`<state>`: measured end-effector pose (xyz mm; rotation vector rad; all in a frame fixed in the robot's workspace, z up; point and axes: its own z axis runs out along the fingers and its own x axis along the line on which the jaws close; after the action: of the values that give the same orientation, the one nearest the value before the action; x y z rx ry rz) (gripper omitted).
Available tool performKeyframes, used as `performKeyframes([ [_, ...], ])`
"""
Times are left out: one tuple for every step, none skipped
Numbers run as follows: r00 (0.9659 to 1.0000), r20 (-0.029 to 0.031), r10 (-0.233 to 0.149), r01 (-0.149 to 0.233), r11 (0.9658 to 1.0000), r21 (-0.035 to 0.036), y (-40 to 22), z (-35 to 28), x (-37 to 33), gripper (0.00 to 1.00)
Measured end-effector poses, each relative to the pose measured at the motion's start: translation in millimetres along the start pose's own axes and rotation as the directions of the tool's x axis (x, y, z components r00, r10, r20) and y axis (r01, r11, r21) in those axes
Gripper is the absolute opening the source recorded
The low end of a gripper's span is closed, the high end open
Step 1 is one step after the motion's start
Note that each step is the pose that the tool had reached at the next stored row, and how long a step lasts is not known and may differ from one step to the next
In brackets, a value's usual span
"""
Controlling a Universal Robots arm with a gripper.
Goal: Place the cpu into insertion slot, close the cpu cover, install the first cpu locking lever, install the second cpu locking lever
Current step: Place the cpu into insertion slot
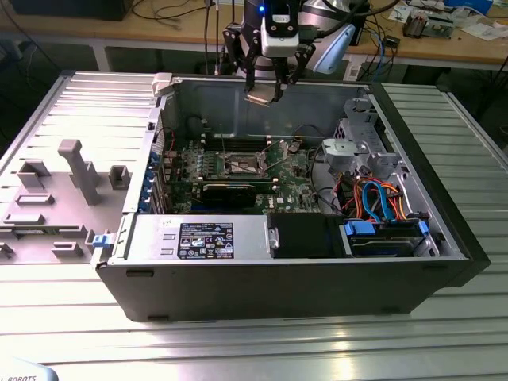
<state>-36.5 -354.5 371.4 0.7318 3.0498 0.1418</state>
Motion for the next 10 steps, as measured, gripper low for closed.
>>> performKeyframes([
  [0.9999, 0.001, 0.012, -0.012, 0.9999, -0.0002, 0.0, 0.1, 0.0, 0.54],
  [0.9998, 0.0018, 0.021, -0.021, 0.9998, -0.0004, 0.0, 0.1, 0.0, 0.54],
  [0.9995, 0.0027, 0.03, -0.03, 0.9995, -0.0007, 0.0, 0.3, 0.0, 0.54],
  [0.9992, 0.0035, 0.04, -0.04, 0.9992, -0.001, 0.0, 0.4, 0.0, 0.54],
  [0.9988, 0.0043, 0.049, -0.049, 0.9988, -0.0011, 0.0, 0.5, 0.0, 0.54],
  [0.998, 0.0056, 0.063, -0.063, 0.998, -0.0013, -0.1, 0.6, 0.0, 0.54],
  [0.9966, 0.0072, 0.082, -0.082, 0.9967, -0.0019, -0.1, 0.8, 0.0, 0.54],
  [0.9946, 0.0091, 0.103, -0.103, 0.9946, -0.0025, -0.1, 1.1, 0.0, 0.54],
  [0.9931, 0.0102, 0.117, -0.117, 0.9931, -0.0028, -0.1, 1.1, 0.0, 0.54],
  [0.9923, 0.0107, 0.123, -0.123, 0.9924, -0.0029, -0.1, 1.1, 0.0, 0.54],
])
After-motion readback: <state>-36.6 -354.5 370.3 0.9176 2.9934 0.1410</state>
